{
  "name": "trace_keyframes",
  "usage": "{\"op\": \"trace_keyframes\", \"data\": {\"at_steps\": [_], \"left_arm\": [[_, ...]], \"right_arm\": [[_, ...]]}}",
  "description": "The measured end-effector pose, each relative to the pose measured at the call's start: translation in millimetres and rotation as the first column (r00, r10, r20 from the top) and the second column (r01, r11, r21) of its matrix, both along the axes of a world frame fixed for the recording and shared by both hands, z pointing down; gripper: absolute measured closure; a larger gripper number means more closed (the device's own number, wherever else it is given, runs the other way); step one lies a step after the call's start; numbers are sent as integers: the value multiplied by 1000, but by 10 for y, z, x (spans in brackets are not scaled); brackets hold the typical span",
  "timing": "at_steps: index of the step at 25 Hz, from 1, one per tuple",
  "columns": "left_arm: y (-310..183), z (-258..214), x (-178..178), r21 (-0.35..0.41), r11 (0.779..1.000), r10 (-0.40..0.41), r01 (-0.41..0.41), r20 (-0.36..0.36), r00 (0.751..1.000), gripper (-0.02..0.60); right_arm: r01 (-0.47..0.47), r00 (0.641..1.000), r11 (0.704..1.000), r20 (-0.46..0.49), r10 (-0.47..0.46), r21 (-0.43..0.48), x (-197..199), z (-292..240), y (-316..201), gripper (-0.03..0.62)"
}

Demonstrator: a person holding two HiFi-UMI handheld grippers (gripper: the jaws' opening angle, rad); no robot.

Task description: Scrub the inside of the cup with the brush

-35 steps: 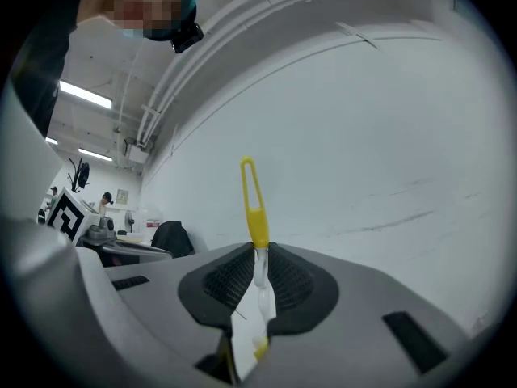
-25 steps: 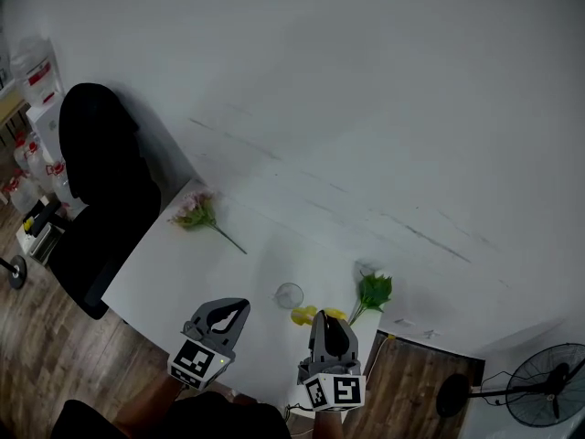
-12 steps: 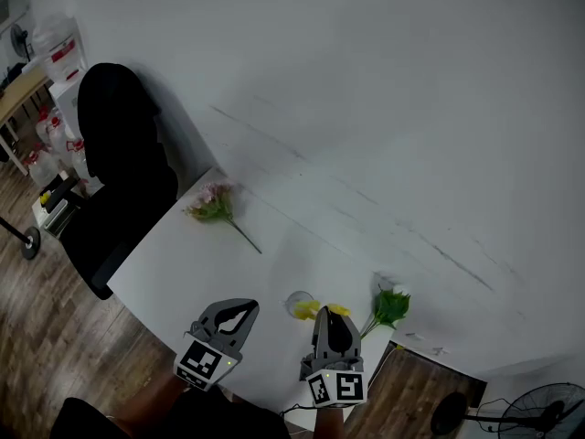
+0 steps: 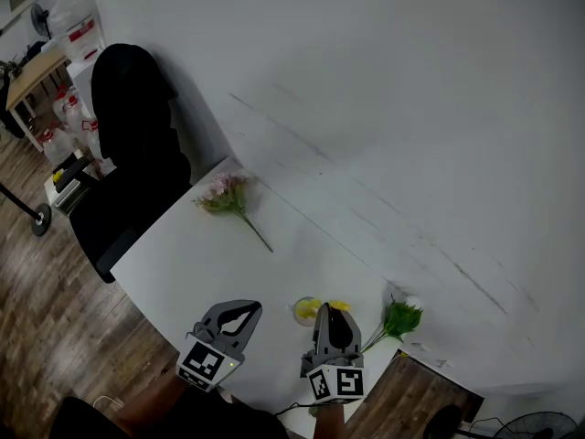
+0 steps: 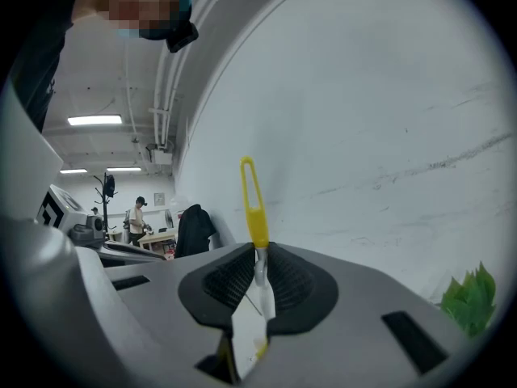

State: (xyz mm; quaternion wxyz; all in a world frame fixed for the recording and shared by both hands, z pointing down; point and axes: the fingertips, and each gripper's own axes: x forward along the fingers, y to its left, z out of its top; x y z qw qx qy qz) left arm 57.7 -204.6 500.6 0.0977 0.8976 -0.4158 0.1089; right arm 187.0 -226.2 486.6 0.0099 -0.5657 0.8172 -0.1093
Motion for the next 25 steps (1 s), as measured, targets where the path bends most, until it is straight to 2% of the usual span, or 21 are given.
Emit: {"op": "trace_keyframes", "data": {"at_steps": [13,25], "left_arm": [[-155,354,48,-63,998,-30,31,5,1000,558],[-165,427,98,-68,997,-20,20,2,1000,557]], "right_arm": [[31,999,996,14,-30,-78,45,431,-313,533],[39,999,994,2,-39,-103,-6,723,-374,533]]}}
